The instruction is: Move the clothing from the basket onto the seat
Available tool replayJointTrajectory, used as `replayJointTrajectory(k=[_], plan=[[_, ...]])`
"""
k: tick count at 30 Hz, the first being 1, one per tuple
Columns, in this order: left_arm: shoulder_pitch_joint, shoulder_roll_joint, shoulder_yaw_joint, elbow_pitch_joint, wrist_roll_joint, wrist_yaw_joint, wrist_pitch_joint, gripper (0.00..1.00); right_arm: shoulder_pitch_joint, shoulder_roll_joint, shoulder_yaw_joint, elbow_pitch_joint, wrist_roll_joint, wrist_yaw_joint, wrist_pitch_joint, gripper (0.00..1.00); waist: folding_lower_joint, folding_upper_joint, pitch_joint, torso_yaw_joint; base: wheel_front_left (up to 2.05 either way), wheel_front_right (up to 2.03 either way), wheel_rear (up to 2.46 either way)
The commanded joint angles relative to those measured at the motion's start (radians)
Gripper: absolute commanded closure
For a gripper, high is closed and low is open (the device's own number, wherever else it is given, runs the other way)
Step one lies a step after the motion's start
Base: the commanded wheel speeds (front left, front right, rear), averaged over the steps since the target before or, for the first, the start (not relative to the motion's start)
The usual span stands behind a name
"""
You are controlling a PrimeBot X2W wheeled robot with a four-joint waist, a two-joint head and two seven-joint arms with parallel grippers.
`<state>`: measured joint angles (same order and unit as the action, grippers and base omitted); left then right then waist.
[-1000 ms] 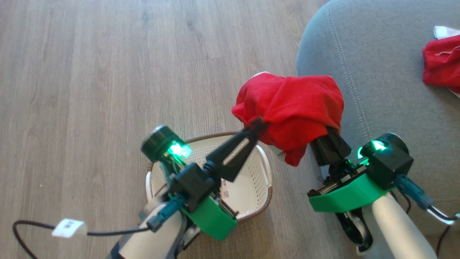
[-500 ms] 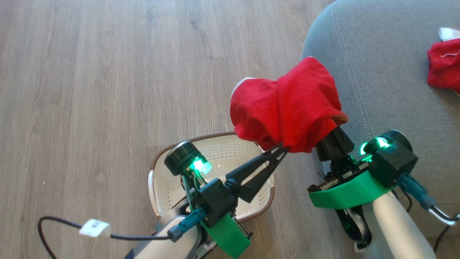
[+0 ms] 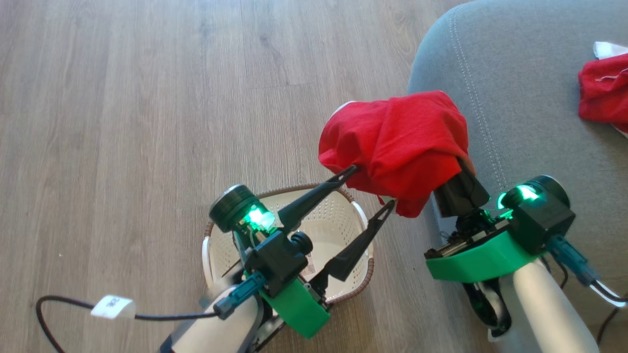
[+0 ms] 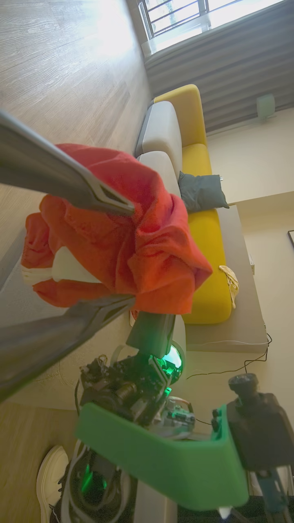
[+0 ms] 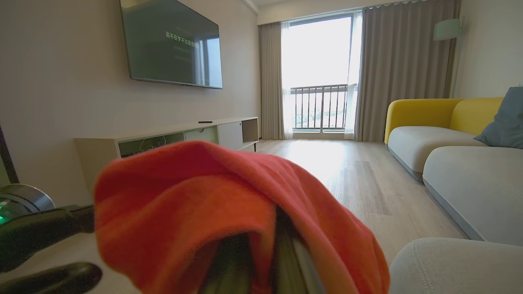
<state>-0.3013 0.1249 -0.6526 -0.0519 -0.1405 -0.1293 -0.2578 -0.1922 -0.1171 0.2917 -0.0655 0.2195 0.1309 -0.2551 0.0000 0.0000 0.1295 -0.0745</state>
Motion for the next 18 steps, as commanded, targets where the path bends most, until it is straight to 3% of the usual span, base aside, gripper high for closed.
replayJointTrajectory(k=[1,13,18], plan=[[-0.006,-0.004,0.043,-0.033,0.007,-0.001,-0.004,0.0,-0.014,0.002,0.007,-0.042,-0.01,0.0,-0.007,1.0,0.0,0.0,-0.005,-0.001,0.0,0.0,0.0],[0.048,0.009,0.087,0.002,0.013,-0.001,-0.004,0.0,0.018,-0.003,-0.082,-0.045,-0.027,0.0,-0.007,1.0,0.0,0.0,-0.036,-0.001,0.0,0.0,0.0],[0.072,0.023,0.069,0.034,0.011,-0.001,-0.004,0.0,0.047,0.003,-0.167,-0.036,-0.051,0.0,-0.007,1.0,0.0,0.0,-0.05,-0.004,0.0,0.0,0.0]])
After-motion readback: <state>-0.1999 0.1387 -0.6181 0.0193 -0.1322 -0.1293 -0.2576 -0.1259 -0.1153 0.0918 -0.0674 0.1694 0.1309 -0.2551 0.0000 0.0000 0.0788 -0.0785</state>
